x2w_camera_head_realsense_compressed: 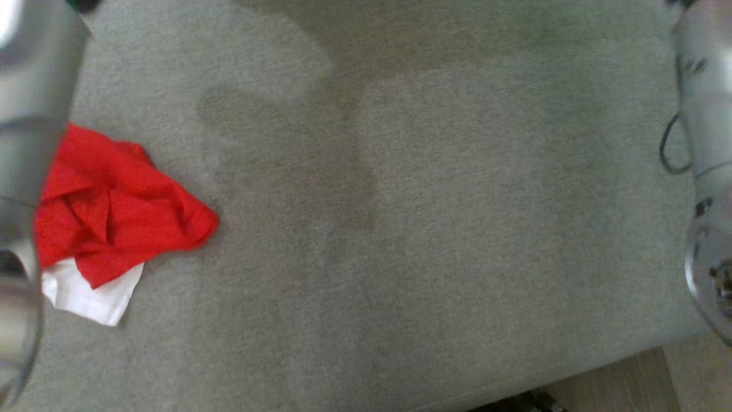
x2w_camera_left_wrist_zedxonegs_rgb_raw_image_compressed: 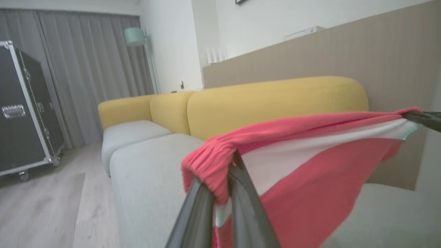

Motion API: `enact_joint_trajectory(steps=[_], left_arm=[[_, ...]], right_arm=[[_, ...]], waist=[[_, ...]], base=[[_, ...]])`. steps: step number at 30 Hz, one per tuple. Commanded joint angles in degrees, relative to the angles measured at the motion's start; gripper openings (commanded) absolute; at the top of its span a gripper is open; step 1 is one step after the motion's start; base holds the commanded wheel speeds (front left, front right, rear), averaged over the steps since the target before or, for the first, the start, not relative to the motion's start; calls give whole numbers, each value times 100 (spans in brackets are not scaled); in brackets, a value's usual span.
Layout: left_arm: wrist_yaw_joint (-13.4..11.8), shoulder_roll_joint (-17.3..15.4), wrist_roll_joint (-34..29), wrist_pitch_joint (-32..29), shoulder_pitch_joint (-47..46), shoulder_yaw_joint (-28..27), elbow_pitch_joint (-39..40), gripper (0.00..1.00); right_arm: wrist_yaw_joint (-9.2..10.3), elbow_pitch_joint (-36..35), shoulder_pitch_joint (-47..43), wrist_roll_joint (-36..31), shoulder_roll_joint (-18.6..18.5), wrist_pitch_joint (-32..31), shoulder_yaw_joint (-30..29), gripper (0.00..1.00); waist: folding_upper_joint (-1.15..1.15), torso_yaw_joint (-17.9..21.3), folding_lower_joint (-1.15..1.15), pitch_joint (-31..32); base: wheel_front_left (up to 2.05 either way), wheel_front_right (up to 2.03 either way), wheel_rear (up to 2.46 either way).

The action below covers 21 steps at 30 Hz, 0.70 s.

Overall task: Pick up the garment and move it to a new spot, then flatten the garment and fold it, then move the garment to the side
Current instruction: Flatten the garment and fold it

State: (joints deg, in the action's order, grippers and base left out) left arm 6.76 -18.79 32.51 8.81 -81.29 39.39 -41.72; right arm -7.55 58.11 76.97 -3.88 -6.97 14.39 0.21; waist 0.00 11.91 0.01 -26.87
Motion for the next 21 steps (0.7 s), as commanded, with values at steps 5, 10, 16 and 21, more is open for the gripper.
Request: enact_joint_trajectory(steps=[5,10,16,21], left_arm=[[66,-97,184,235,504,478,-381,0],[70,-389,594,163,1272,1362,-73,0],[71,-897,1115,-86,2046,2017,517,0],[61,-1137,1191,-76,2473,2224,940,0]], right_arm=[[6,743,-415,-247,0,39,380,0],[6,1353,-725,-90,-33,-128,1038,0],[6,1535,-1224,415,-203,-610,2063,0],[6,1527,-1647,1134,-415,-1039,2907,0]], waist=[[0,-118,-1,-39],[0,-144,-1,175],[0,-134,-1,593],[0,-104,-1,933]], base=[[0,0,0],[0,0,0],[0,0,0],[0,0,0]])
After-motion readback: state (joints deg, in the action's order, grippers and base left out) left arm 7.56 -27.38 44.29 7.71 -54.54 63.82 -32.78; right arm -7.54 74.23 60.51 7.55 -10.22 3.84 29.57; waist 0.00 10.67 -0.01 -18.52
